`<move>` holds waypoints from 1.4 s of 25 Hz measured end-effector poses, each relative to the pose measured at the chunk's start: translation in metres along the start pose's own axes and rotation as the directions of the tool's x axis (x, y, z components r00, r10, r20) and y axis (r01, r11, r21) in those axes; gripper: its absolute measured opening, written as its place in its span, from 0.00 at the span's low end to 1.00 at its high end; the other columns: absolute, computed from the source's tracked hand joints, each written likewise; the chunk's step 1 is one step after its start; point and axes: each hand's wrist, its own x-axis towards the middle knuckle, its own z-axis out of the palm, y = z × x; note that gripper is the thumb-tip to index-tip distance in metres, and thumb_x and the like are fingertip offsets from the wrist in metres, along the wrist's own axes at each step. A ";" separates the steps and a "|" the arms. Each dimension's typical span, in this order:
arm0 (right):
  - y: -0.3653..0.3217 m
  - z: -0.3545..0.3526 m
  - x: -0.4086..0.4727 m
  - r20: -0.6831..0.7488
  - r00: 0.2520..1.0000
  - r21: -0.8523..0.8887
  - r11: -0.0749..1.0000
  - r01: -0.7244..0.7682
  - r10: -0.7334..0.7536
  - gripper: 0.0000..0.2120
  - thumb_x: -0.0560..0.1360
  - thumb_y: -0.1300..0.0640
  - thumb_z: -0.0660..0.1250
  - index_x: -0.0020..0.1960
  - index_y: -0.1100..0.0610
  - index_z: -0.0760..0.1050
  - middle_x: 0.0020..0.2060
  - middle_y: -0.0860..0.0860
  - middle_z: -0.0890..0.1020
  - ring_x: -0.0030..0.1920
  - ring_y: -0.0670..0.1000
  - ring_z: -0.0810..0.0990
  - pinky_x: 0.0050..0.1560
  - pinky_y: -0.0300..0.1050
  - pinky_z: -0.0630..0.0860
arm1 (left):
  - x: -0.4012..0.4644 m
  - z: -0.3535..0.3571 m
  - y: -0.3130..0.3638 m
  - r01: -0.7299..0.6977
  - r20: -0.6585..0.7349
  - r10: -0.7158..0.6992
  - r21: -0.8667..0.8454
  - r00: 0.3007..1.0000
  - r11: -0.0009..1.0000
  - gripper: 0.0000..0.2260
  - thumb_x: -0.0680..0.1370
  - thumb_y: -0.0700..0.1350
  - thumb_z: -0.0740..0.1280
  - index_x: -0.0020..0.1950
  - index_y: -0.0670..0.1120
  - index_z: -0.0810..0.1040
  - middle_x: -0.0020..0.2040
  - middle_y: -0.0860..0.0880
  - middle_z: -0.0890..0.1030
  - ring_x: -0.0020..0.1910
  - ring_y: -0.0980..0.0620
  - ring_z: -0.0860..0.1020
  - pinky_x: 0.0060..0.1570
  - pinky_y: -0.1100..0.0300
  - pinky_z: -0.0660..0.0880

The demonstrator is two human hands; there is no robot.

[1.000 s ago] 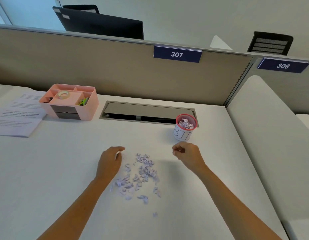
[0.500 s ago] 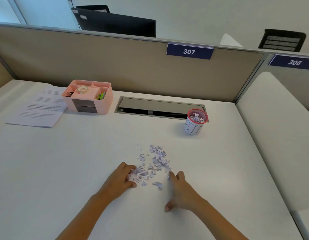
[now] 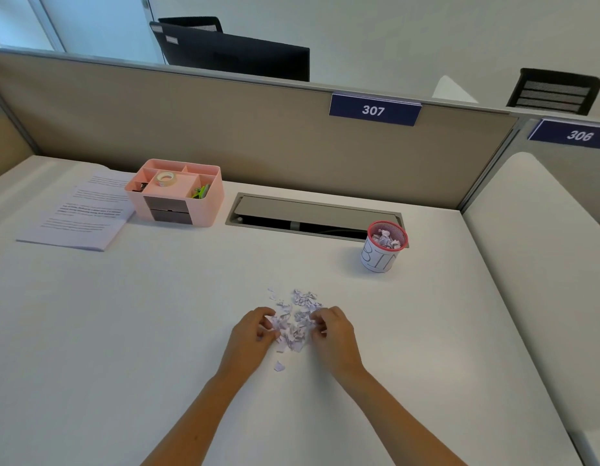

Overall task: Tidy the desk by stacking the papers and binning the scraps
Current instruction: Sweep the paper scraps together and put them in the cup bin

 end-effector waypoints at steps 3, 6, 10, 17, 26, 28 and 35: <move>0.004 -0.009 0.017 -0.022 0.999 0.002 0.999 0.032 -0.032 0.09 0.72 0.63 0.70 0.53 0.60 0.80 0.50 0.50 0.77 0.50 0.50 0.78 0.50 0.35 0.73 | 0.007 -0.006 -0.007 -0.099 0.016 0.098 0.143 0.995 0.985 0.20 0.73 0.44 0.73 0.63 0.47 0.74 0.57 0.49 0.76 0.54 0.51 0.75 0.58 0.57 0.73; 0.011 -0.012 0.024 0.250 0.964 -0.180 0.974 0.140 -0.093 0.25 0.70 0.52 0.74 0.65 0.55 0.75 0.65 0.50 0.72 0.66 0.51 0.68 0.64 0.40 0.64 | 0.011 -0.010 -0.008 -0.243 0.352 0.084 0.438 0.932 0.865 0.37 0.69 0.57 0.73 0.75 0.56 0.62 0.74 0.53 0.60 0.71 0.48 0.59 0.69 0.52 0.59; 0.018 -0.005 0.017 0.333 0.914 -0.363 0.862 0.353 -0.233 0.17 0.76 0.55 0.65 0.64 0.52 0.75 0.67 0.51 0.71 0.67 0.54 0.68 0.63 0.44 0.67 | 0.013 -0.001 -0.006 -0.405 0.491 0.160 0.446 0.856 0.798 0.25 0.71 0.54 0.72 0.68 0.57 0.73 0.73 0.53 0.63 0.68 0.49 0.62 0.65 0.57 0.61; 0.017 -0.015 0.017 0.149 0.976 -0.332 0.922 0.198 -0.156 0.11 0.74 0.65 0.62 0.49 0.60 0.82 0.50 0.53 0.81 0.49 0.54 0.79 0.46 0.40 0.71 | 0.021 0.017 0.019 -0.314 0.263 0.225 0.374 0.938 0.873 0.08 0.76 0.39 0.66 0.52 0.45 0.83 0.48 0.45 0.80 0.48 0.47 0.78 0.43 0.64 0.69; 0.016 -0.104 0.060 0.234 0.884 0.552 0.693 -0.463 0.404 0.05 0.70 0.71 0.71 0.45 0.67 0.81 0.38 0.61 0.84 0.33 0.50 0.82 0.40 0.39 0.82 | 0.078 0.027 0.100 -0.081 0.385 0.012 0.164 0.923 0.983 0.06 0.74 0.44 0.72 0.50 0.47 0.84 0.43 0.51 0.82 0.41 0.57 0.79 0.41 0.68 0.74; 0.015 -0.130 0.078 0.202 0.890 0.583 0.680 -0.444 0.408 0.05 0.70 0.72 0.70 0.45 0.68 0.80 0.33 0.57 0.84 0.31 0.49 0.82 0.35 0.36 0.81 | 0.098 0.038 0.127 -0.043 0.412 -0.002 0.100 0.911 0.994 0.06 0.74 0.43 0.72 0.50 0.46 0.84 0.41 0.49 0.82 0.37 0.58 0.80 0.41 0.66 0.78; 0.014 -0.192 0.154 -0.039 0.885 0.450 0.799 -0.399 0.464 0.05 0.69 0.71 0.71 0.45 0.66 0.81 0.43 0.60 0.82 0.41 0.56 0.82 0.40 0.42 0.81 | 0.170 0.100 0.204 0.066 0.365 -0.065 0.008 0.929 0.998 0.05 0.73 0.41 0.73 0.48 0.44 0.83 0.46 0.46 0.81 0.44 0.50 0.80 0.49 0.57 0.80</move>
